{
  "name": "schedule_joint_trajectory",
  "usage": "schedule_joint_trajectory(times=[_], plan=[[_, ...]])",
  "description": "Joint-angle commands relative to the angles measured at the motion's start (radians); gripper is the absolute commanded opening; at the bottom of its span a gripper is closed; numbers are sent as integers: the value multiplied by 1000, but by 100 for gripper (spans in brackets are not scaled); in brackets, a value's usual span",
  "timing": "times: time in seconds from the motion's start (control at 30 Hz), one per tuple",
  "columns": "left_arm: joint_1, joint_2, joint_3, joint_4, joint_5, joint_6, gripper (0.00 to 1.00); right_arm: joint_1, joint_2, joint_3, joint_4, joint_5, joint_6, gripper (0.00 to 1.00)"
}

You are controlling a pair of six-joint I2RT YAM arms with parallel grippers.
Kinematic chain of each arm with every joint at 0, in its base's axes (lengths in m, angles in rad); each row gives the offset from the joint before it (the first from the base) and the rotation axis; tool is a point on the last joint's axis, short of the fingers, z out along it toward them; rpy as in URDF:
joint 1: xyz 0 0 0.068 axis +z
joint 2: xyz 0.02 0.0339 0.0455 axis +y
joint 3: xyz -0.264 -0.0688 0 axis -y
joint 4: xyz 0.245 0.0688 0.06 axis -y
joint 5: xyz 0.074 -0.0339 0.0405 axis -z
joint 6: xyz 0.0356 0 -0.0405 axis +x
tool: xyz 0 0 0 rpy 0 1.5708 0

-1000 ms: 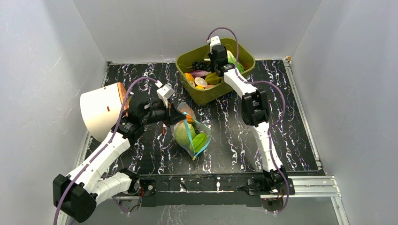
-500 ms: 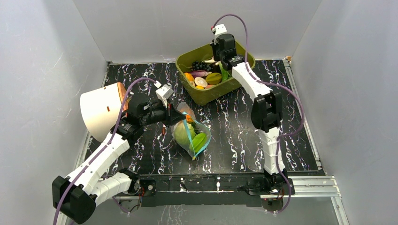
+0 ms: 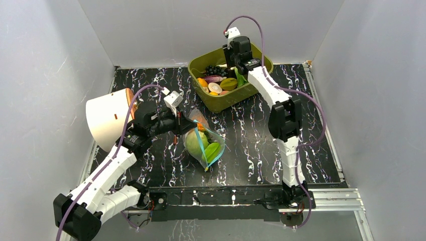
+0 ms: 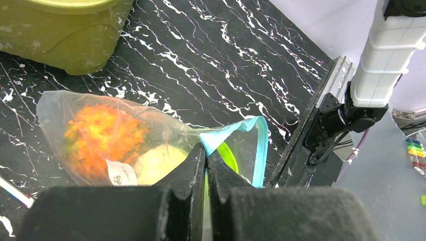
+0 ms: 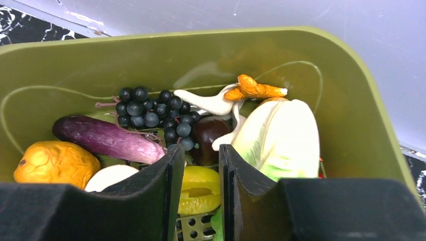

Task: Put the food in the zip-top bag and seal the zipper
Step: Pick up the fake vegetable from the bin.

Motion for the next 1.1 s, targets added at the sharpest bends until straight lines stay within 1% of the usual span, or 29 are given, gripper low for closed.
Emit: schedule_joint_trajectory(times=[0.0, 0.2, 0.37, 0.47, 0.7, 0.9, 1.07], plan=[[4, -33, 6, 23, -10, 17, 0, 3, 71, 97, -11, 11, 11, 31], [6, -25, 11, 22, -12, 20, 0, 2, 141, 115, 17, 48, 90, 36], [6, -13, 12, 14, -12, 25, 0, 1, 203, 150, 24, 100, 120, 37], [6, -15, 13, 14, -17, 27, 0, -1, 220, 150, 43, 166, 124, 40], [6, -15, 13, 14, -14, 28, 0, -10, 239, 148, 82, 208, 141, 46], [6, -17, 11, 13, -14, 28, 0, -14, 275, 179, 99, 232, 146, 46], [6, -20, 12, 13, -15, 28, 0, -22, 302, 198, 90, 241, 211, 46]])
